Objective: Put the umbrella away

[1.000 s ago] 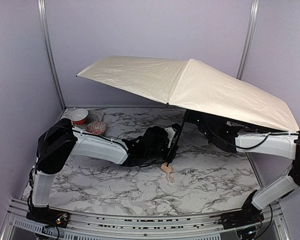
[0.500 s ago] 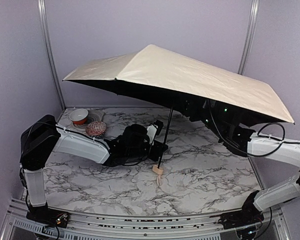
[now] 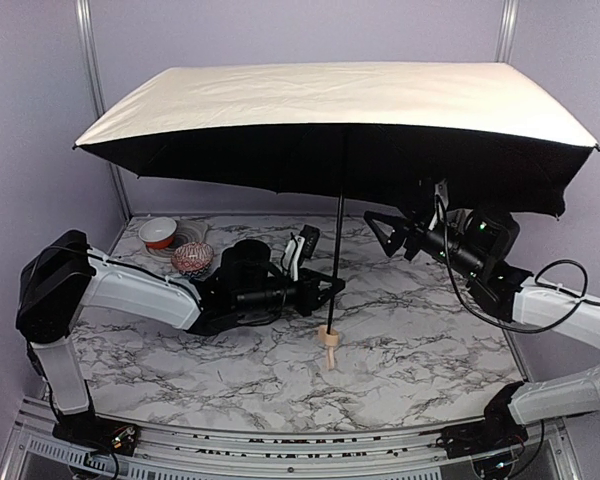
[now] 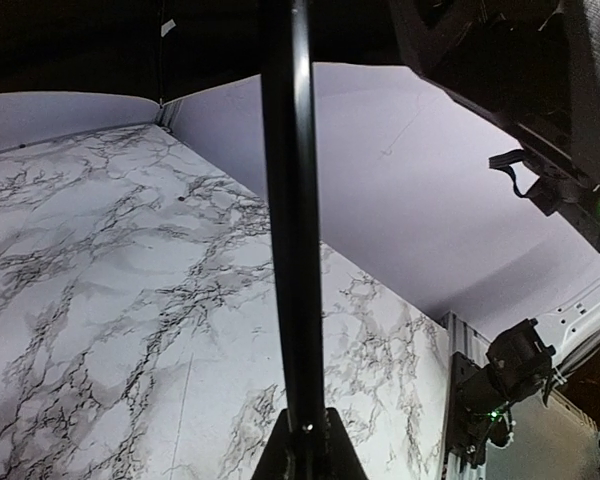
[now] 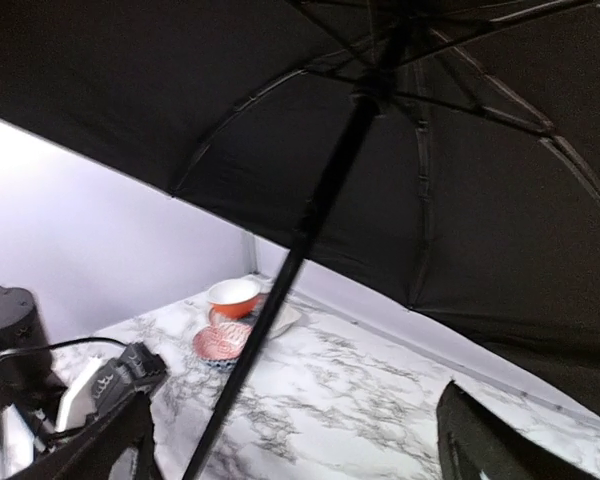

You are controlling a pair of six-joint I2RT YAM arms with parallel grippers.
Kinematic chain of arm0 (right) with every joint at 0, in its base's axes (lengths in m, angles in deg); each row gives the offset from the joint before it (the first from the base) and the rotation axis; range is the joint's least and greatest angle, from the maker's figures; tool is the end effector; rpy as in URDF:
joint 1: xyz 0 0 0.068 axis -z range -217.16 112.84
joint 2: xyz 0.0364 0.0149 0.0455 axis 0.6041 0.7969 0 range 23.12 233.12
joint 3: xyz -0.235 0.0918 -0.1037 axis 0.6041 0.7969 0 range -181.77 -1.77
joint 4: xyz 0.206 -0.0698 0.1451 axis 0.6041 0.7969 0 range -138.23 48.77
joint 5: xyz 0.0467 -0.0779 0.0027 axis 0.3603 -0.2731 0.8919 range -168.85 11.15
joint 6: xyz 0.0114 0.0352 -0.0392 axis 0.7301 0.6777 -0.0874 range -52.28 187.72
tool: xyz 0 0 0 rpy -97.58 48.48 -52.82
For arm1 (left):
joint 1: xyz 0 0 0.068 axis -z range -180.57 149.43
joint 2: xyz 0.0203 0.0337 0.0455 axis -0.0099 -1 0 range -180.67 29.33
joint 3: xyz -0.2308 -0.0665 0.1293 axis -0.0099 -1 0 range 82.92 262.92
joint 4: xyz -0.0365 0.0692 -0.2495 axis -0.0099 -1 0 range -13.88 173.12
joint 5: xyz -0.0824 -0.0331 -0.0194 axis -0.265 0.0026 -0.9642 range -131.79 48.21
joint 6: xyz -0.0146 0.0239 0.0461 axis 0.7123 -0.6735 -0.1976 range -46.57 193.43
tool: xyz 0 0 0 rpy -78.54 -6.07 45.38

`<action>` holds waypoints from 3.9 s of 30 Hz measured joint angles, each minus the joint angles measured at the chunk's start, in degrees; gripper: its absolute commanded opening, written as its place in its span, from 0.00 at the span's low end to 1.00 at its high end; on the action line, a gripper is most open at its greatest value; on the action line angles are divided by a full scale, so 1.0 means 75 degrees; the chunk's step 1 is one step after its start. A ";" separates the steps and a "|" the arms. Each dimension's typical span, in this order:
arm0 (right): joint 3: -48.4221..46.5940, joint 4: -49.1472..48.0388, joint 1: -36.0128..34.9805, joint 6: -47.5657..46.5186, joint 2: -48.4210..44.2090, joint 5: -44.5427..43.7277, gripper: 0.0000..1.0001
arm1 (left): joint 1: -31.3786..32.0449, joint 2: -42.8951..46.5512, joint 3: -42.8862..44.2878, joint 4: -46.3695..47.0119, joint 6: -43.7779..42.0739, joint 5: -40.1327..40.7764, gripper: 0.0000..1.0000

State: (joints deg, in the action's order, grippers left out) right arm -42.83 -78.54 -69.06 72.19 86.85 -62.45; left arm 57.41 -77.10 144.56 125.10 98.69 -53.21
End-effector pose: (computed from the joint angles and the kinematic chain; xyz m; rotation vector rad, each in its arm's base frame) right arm 0.2150 0.1457 0.3255 -0.5813 1.3651 0.7228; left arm 0.2166 -0.3594 0.2313 0.6601 1.6507 -1.2515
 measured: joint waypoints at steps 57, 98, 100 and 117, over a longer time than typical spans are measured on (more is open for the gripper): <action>-0.2952 -0.5636 0.0239 0.5814 0.3649 0.1871 0.39 | 0.0723 0.0367 -0.1005 0.2028 0.0017 -0.1128 0.00; -0.2369 -0.5779 0.0105 0.5817 0.3576 0.1743 0.51 | 0.0737 0.0385 -0.1043 0.2107 -0.0251 -0.1090 0.00; -0.2276 -0.5747 0.0105 0.5735 0.3401 0.1705 0.60 | 0.0737 0.0399 -0.1043 0.2092 -0.0280 -0.1070 0.00; -0.2690 -0.5575 -0.0125 0.5665 0.3465 0.1763 0.59 | 0.0737 0.0402 -0.0968 0.1792 -0.0341 -0.1046 0.00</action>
State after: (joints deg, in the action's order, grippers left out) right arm -63.01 -120.35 -70.00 114.68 112.84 -49.22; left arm 62.94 -74.08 137.31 138.54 96.13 -61.05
